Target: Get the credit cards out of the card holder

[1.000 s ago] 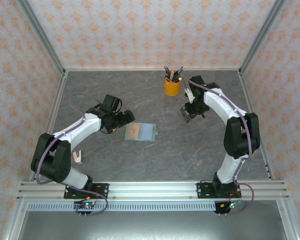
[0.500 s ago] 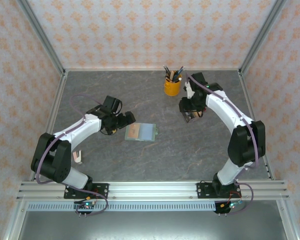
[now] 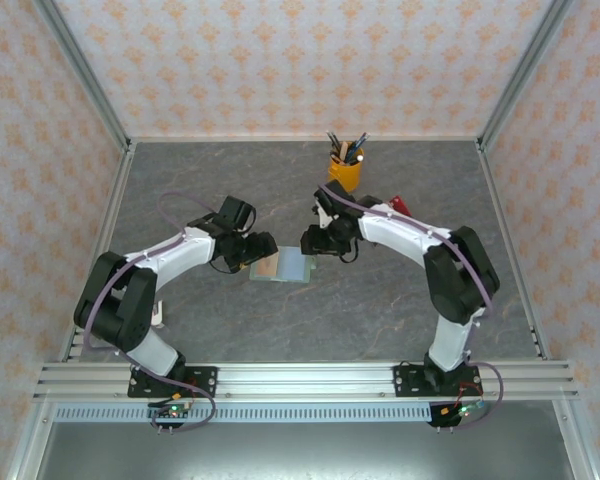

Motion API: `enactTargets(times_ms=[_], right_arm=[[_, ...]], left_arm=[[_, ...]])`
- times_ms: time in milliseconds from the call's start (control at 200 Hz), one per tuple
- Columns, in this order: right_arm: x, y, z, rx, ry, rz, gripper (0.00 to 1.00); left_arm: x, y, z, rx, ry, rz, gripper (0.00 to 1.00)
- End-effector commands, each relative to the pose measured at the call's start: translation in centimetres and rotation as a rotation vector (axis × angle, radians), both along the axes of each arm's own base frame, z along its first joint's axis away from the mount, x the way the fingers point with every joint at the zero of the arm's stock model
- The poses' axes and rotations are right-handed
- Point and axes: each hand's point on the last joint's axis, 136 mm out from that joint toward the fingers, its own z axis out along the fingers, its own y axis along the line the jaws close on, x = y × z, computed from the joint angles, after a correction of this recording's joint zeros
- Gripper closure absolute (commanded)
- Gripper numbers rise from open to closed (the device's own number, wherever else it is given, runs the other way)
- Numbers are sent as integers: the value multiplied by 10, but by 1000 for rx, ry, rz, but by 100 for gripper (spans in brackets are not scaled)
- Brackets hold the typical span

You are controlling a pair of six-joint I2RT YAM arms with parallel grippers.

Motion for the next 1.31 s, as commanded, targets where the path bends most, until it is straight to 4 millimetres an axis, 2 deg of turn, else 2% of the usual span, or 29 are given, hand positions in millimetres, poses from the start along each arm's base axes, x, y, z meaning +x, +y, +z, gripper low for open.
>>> enactTargets(times_ms=[0,160,300,390,520,711,811,966,1081,1301], right_arm=[[-2,25,-1,53,23,25,52],[-4,38,-11,52,44,49,52],[0,35,-25,3,56,43,52],[0,34,-34,-18,72,47,52],[0,28,-47,-67,87,46,53],[-1,23,-61,-108,108,50,54],[-2,23,-65,-115,114,50,55],[-1,23,-63,-112,109,47,56],[2,23,-57,-94,95,40,57],[17,19,-32,-13,48,-15,56]], left_arm=[[5,-7,-2,-11,-3,-14,31],[5,1,-12,42,28,4,35],[2,4,-25,68,67,6,37],[3,-1,-27,44,72,-1,43],[5,-8,-23,7,59,-16,56],[7,-30,-10,-117,33,-77,65],[7,-33,-4,-136,17,-89,68],[7,-37,6,-163,-8,-112,74],[7,-39,13,-176,-26,-127,74],[3,-42,28,-202,-65,-168,67]])
